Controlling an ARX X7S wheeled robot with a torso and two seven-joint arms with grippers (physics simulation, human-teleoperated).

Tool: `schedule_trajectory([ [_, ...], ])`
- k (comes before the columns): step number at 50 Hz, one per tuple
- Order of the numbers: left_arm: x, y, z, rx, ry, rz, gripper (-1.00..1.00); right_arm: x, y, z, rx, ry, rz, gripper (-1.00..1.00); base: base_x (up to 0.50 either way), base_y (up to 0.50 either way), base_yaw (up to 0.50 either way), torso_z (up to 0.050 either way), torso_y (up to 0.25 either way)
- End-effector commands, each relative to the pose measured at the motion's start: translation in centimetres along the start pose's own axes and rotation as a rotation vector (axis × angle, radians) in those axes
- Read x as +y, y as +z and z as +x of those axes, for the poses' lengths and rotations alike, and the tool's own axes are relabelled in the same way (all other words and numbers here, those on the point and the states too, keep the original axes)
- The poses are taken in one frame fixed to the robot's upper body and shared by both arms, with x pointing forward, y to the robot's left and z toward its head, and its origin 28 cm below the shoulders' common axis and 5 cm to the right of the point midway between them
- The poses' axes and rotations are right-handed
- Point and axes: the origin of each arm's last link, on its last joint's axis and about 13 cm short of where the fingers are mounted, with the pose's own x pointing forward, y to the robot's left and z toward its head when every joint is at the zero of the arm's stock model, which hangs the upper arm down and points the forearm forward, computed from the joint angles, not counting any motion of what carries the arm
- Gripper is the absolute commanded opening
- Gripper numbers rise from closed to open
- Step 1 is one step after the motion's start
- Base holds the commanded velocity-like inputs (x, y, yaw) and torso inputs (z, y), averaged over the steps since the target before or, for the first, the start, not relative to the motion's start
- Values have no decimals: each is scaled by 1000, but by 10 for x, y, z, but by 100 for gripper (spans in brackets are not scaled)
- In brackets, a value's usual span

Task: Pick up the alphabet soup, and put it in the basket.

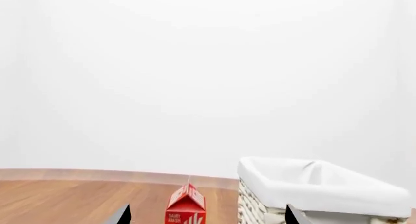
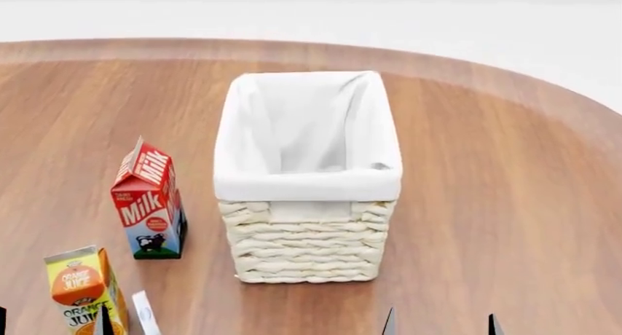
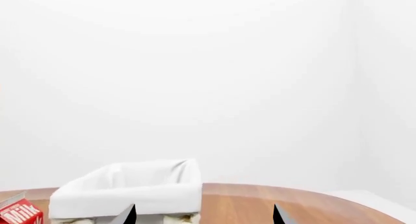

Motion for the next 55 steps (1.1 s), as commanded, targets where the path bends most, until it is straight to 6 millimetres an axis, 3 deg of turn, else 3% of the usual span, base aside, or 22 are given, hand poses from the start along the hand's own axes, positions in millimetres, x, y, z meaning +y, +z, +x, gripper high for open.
schedule_trajectory([
  [1, 0, 0, 0, -1, 0, -1, 100, 0, 0, 0, 0, -1, 1, 100, 191, 0, 0, 0, 0],
  [39, 0, 1, 0, -5, 3, 1, 100, 0, 0, 0, -8, 2, 27, 100, 187, 0, 0, 0, 0],
  [55, 1, 0, 0, -5, 5, 2, 100, 0, -2, 1, -5, 12, 11, 100, 0, 0, 0, 0, 0],
])
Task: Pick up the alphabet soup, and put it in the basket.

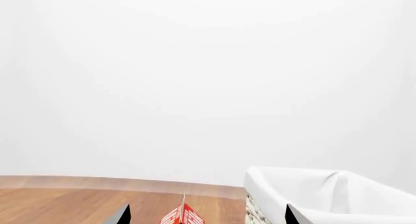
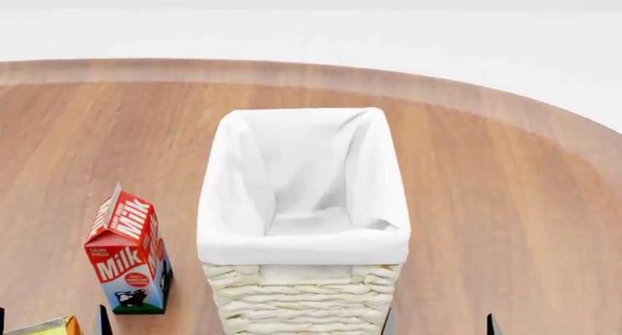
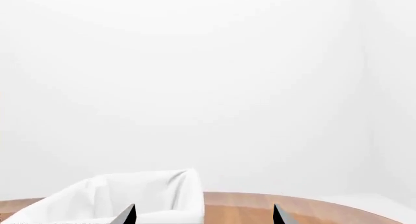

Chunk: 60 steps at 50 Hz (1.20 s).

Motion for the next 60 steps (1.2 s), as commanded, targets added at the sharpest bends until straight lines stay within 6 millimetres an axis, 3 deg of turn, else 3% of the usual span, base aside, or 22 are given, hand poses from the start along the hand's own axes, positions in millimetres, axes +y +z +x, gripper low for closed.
schedule_trajectory([
  [1, 0, 0, 0, 0, 1, 1, 100, 0, -1, 1, 6, 6, -2, 100, 0, 0, 0, 0, 0],
  [12, 0, -2, 2, 7, 4, 6, 100, -6, -4, 5, 60, 78, -4, 100, 0, 0, 0, 0, 0],
  [19, 0, -2, 3, 9, 10, 11, 100, -21, 1, 10, 93, 77, -5, 100, 0, 0, 0, 0, 0],
  [25, 1, -3, 5, 16, 20, 17, 100, -36, 1, 9, 187, 254, -107, 100, 0, 0, 0, 0, 0],
  [39, 2, -4, 8, 28, 35, 22, 100, -63, 1, 21, 317, 591, -6, 100, 0, 0, 0, 0, 0],
  [60, 3, -3, 8, 27, 46, 23, 100, -65, -10, 23, 426, 880, 14, 100, 0, 0, 0, 0, 0],
])
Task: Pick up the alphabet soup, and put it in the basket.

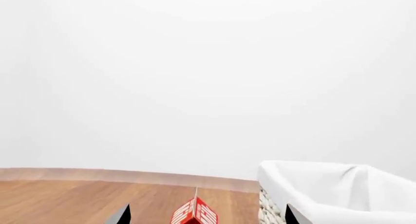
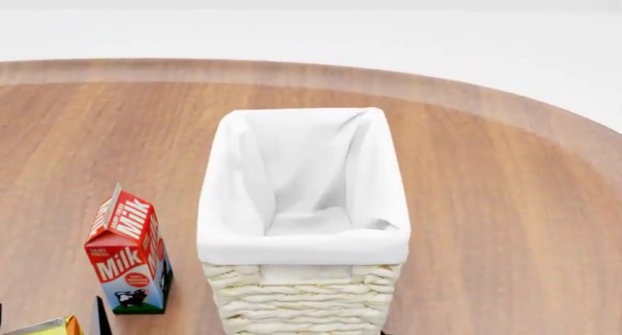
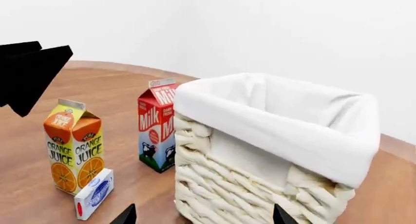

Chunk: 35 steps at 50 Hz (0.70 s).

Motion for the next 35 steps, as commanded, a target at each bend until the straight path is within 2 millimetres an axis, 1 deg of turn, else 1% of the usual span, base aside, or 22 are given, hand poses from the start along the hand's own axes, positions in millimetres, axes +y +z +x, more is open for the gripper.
schedule_trajectory([
  [1, 1, 1, 0, -1, 6, -2, 100, -1, -7, 0, 62, 166, 1, 100, 0, 0, 0, 0, 0],
  [4, 1, 2, 0, -4, 8, -2, 100, 2, -9, -3, 65, 251, 11, 100, 0, 0, 0, 0, 0],
  [13, 1, 1, 0, -2, 7, 0, 100, 8, -12, -7, 86, 353, 12, 100, 0, 0, 0, 0, 0],
  [14, 1, 1, 0, -2, 6, 1, 100, 9, -13, -8, 92, 387, 9, 100, 0, 0, 0, 0, 0],
  [35, 1, -1, 0, -1, 5, 2, 100, 16, -6, -11, 50, 470, 16, 100, 0, 0, 0, 0, 0],
])
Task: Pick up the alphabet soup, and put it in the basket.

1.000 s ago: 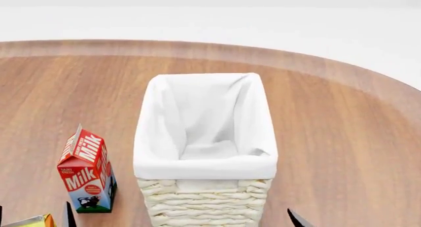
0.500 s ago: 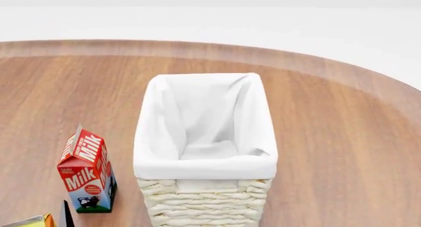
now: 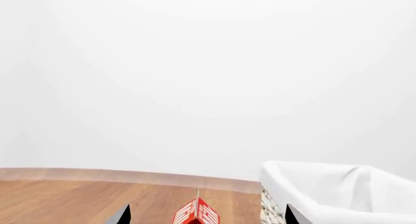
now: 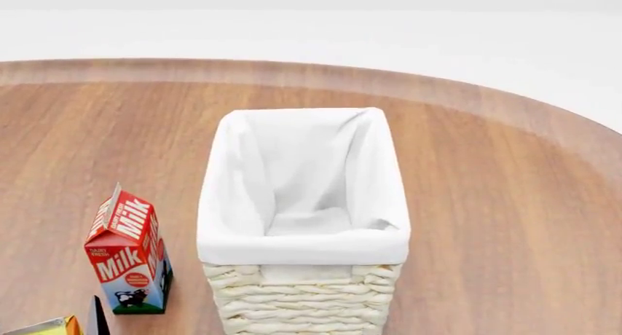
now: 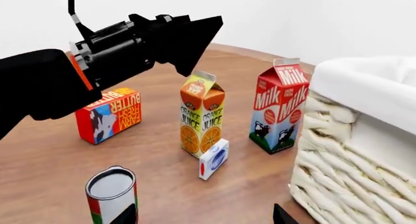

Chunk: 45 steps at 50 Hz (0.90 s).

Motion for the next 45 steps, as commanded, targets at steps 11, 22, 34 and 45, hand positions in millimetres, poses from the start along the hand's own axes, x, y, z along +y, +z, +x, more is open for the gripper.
schedule_trajectory([
  [11, 0, -1, 0, 0, -3, 3, 100, 9, 0, -1, 5, 94, -16, 100, 0, 0, 0, 0, 0],
  [22, 0, 0, -1, -2, -3, 5, 100, 18, 1, -3, 20, 158, -43, 100, 0, 0, 0, 0, 0],
  [34, -1, 0, -1, -2, -4, 7, 100, 27, -1, -2, 39, 251, -67, 100, 0, 0, 0, 0, 0],
  [45, -1, 0, -1, -3, -5, 7, 100, 25, -11, 0, 60, 245, -47, 100, 0, 0, 0, 0, 0],
])
